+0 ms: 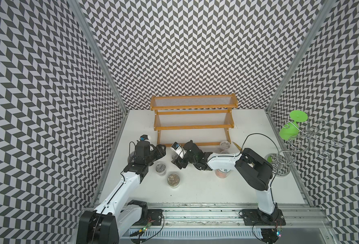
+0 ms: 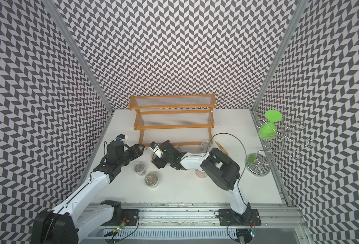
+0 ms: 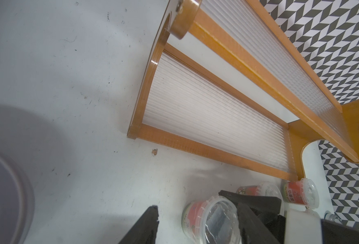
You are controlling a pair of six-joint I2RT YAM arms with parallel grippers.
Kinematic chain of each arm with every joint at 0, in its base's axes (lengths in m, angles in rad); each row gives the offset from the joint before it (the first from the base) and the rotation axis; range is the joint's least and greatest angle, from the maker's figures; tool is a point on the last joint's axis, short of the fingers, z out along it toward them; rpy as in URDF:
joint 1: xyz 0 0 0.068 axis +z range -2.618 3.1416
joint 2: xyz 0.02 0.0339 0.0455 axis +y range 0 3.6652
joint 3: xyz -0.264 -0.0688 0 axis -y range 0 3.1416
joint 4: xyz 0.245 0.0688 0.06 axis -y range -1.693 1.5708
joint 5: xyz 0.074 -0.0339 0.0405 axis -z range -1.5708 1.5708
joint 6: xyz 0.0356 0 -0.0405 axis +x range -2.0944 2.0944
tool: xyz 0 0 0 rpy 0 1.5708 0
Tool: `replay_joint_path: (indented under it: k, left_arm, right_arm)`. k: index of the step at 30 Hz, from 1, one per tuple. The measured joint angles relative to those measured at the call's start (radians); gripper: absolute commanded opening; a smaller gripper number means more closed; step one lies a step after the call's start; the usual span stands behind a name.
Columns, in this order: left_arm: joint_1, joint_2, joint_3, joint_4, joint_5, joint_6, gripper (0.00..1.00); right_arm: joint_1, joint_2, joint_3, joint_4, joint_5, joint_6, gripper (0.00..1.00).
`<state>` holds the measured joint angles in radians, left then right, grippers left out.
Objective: Place the seed container on the shelf
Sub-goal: Pick up the seed jar at the center of the board.
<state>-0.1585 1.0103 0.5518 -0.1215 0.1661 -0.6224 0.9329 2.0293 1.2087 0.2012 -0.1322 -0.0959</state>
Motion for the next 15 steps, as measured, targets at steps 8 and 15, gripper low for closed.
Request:
replay_joint_path:
  k: [8, 15]
  left_arm:
    - [0.011, -0.022, 0.000, -0.014, -0.005, 0.000, 0.65]
    - [0.018, -0.025, 0.003, -0.031, -0.007, 0.003, 0.65]
  right_arm:
    - [0.000, -0.024, 0.000, -0.008, 0.000, -0.002, 0.77]
    - [0.000, -0.035, 0.009, -0.048, -0.010, -0.002, 0.77]
